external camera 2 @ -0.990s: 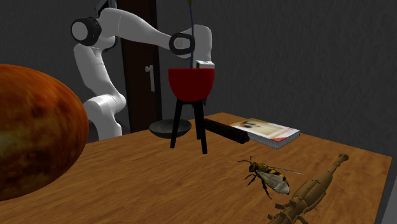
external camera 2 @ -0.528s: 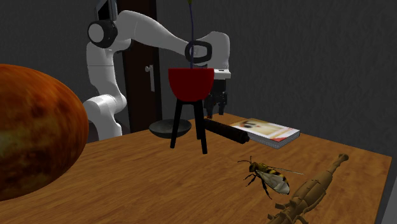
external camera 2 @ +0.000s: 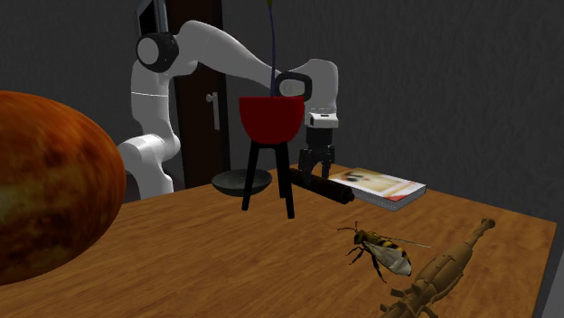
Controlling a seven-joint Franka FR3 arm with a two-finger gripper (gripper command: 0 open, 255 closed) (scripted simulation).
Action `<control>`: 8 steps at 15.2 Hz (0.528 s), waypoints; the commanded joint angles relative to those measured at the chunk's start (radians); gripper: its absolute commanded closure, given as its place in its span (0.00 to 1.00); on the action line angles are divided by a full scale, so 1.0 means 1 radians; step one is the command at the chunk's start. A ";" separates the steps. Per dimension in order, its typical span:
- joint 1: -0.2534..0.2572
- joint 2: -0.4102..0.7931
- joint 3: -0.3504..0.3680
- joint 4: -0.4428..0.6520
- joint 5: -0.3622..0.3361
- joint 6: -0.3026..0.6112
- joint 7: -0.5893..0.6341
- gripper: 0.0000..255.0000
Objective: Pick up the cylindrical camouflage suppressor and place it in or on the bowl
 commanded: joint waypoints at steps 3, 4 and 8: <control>-0.001 0.013 -0.001 -0.031 0.000 0.045 0.000 0.00; -0.001 0.013 -0.001 -0.031 0.000 0.045 0.000 0.00; -0.001 0.014 -0.001 -0.031 0.000 0.045 0.000 0.00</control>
